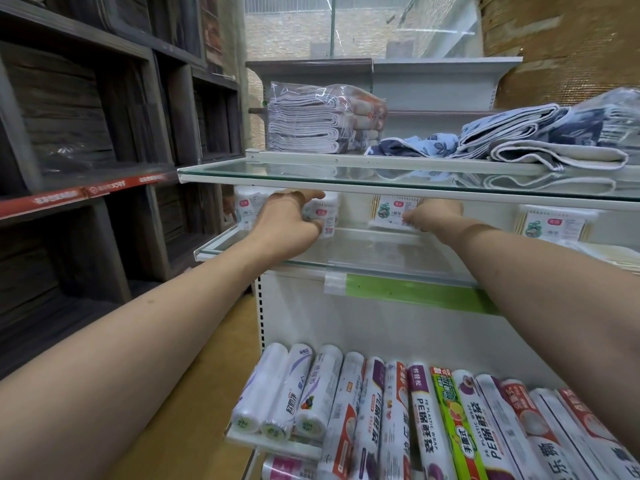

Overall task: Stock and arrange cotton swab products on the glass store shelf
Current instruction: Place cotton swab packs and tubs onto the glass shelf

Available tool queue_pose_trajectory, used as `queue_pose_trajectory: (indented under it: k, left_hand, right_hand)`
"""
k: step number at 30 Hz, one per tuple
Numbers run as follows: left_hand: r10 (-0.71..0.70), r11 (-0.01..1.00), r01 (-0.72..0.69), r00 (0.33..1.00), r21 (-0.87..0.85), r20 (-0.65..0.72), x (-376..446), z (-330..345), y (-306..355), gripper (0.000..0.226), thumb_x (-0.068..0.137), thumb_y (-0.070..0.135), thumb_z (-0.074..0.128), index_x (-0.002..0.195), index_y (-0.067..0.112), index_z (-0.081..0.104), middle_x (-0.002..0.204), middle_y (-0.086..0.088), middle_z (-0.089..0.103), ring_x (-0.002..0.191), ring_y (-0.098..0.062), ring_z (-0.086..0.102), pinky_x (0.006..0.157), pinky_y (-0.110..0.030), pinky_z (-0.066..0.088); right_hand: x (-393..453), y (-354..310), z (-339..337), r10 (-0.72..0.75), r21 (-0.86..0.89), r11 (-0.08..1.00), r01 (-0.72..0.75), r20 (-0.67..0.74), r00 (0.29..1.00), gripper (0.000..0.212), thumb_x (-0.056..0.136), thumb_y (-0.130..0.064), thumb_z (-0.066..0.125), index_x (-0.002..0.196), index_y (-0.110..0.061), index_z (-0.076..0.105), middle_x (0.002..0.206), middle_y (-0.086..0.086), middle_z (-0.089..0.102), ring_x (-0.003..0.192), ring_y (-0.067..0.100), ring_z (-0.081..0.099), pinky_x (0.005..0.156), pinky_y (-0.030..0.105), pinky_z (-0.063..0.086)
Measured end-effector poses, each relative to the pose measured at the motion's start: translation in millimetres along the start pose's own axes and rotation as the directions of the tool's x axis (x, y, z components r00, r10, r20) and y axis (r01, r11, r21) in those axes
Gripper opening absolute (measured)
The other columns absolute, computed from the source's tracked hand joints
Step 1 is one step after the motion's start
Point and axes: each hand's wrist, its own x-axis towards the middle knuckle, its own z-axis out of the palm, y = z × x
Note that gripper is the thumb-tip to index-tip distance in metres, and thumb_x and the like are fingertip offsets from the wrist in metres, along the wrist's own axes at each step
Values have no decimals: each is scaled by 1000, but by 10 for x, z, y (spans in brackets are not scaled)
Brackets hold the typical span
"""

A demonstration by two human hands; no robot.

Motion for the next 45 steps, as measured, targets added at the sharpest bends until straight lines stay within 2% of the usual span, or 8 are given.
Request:
queue_pose_trajectory:
  k: [4, 9, 21, 25, 30, 34, 40, 45]
  left_hand:
    - [18, 1000, -18, 1000, -17, 26, 11, 116, 111, 52, 88, 20, 65, 137, 35, 60, 126, -9, 67, 106, -33, 65, 83, -21, 48]
    - [53, 999, -53, 998, 2, 28, 25, 224, 230, 50, 89, 23, 67, 137, 34, 60, 139, 0, 60, 122, -18, 57, 98, -18, 42]
    - [88, 994, -92, 993, 51, 79, 20, 361, 446, 51, 90, 28, 67, 139, 36, 58, 143, -3, 56, 130, -21, 52, 106, -27, 43]
    - [75, 995, -80, 993, 57, 93, 21, 392, 519, 50, 91, 28, 67, 140, 36, 57, 145, -4, 54, 133, -22, 49, 105, -23, 38]
    - [23, 999, -29, 990, 45, 140, 89, 491, 739, 50, 93, 30, 66, 140, 41, 55, 127, -5, 63, 109, -23, 63, 92, -21, 44]
    - [17, 999, -22, 986, 28, 165, 100, 629, 935, 47, 94, 33, 64, 140, 41, 54, 102, -2, 59, 91, -18, 55, 89, -27, 46]
    - [61, 997, -69, 978, 33, 200, 121, 772, 1139, 48, 97, 39, 61, 144, 41, 49, 143, -2, 56, 111, -21, 59, 87, -22, 38]
    - [73, 993, -89, 976, 73, 205, 134, 868, 1279, 51, 98, 41, 59, 148, 38, 47, 149, 0, 51, 131, -25, 50, 94, -23, 37]
  right_hand:
    - [-68, 183, -88, 0, -102, 995, -2, -21, 1000, 39, 102, -45, 45, 119, -16, 63, 119, 5, 67, 116, 23, 59, 86, 29, 39]
    - [-85, 396, -161, 31, -118, 992, -35, -32, 999, 42, 103, -42, 43, 125, -13, 62, 126, 6, 64, 122, 24, 57, 100, 33, 44]
    - [-125, 498, -202, 15, -87, 996, -17, -25, 1000, 32, 102, -40, 43, 112, -17, 63, 126, 7, 65, 120, 24, 59, 103, 38, 48]
    - [-168, 517, -222, 10, -75, 997, -12, -31, 999, 37, 101, -36, 47, 123, -11, 63, 126, 9, 64, 121, 26, 57, 103, 38, 47]
    - [-311, 624, -384, -57, -75, 996, 57, 6, 998, 41, 101, -41, 52, 132, -14, 59, 136, 9, 58, 126, 27, 52, 100, 33, 41]
    - [-404, 831, -497, -105, -52, 993, 106, 20, 994, 45, 101, -44, 50, 139, -20, 53, 146, 5, 51, 131, 26, 49, 92, 30, 44]
    - [-438, 1069, -656, -43, 70, 997, 34, 142, 989, 55, 102, -39, 48, 145, -5, 45, 153, 15, 41, 142, 32, 36, 114, 38, 28]
    - [-529, 1286, -725, -68, 18, 998, 67, 54, 996, 71, 97, -50, 56, 152, -10, 35, 158, 11, 36, 143, 30, 36, 114, 40, 30]
